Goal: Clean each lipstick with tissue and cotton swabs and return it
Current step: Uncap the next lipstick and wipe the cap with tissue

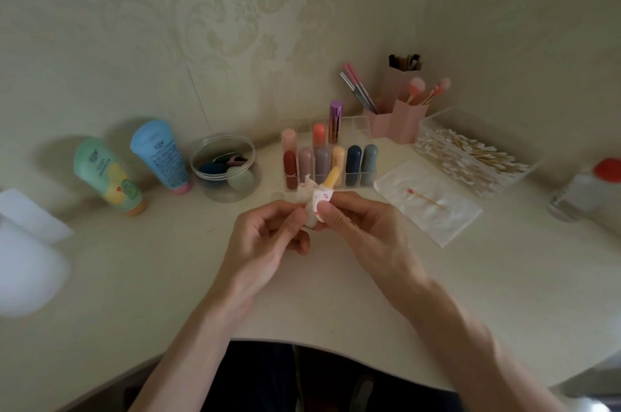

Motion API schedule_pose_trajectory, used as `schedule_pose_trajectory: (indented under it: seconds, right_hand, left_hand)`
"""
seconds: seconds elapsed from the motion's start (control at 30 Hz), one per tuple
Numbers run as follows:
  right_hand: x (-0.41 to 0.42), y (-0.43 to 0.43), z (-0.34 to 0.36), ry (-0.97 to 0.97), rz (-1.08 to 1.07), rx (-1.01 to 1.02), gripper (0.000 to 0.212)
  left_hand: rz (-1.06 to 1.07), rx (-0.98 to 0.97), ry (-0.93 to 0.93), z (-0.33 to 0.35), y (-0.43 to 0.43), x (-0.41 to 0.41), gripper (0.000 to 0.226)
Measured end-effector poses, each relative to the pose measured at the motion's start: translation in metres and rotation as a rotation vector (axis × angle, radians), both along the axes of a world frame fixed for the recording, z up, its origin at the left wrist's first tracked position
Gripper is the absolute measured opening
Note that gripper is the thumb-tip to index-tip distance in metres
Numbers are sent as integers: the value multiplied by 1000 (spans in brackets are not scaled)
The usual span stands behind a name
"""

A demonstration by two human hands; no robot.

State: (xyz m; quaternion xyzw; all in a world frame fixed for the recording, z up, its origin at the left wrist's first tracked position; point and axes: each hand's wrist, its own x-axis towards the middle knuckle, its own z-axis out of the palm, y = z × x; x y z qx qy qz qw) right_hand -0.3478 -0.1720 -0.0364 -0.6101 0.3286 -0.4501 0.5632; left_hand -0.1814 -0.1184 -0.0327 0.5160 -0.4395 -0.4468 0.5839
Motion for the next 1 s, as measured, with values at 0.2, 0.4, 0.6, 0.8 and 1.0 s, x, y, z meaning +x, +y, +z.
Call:
schedule_pose_trajectory:
  seconds: [0.2, 0.4, 0.6, 0.8, 1.0]
  right_hand:
    - [3, 3, 2, 2, 132, -15, 29]
    - [3, 3, 1, -63, 130, 63, 26]
    - [2, 1, -4, -89, 83, 195, 26]
    - [-2, -3, 1, -130, 129, 278, 44]
    - [-2, 1, 3, -150, 124, 256, 40]
  left_hand:
    - [-65, 48, 15, 1, 0, 5, 31]
    - [-5, 70, 60, 3, 1, 3, 21]
    - [124, -65, -18, 3, 2, -6, 19]
    - [60, -64, 27, 6, 4, -7, 26]
    - [15, 71, 120, 11, 3, -3, 25]
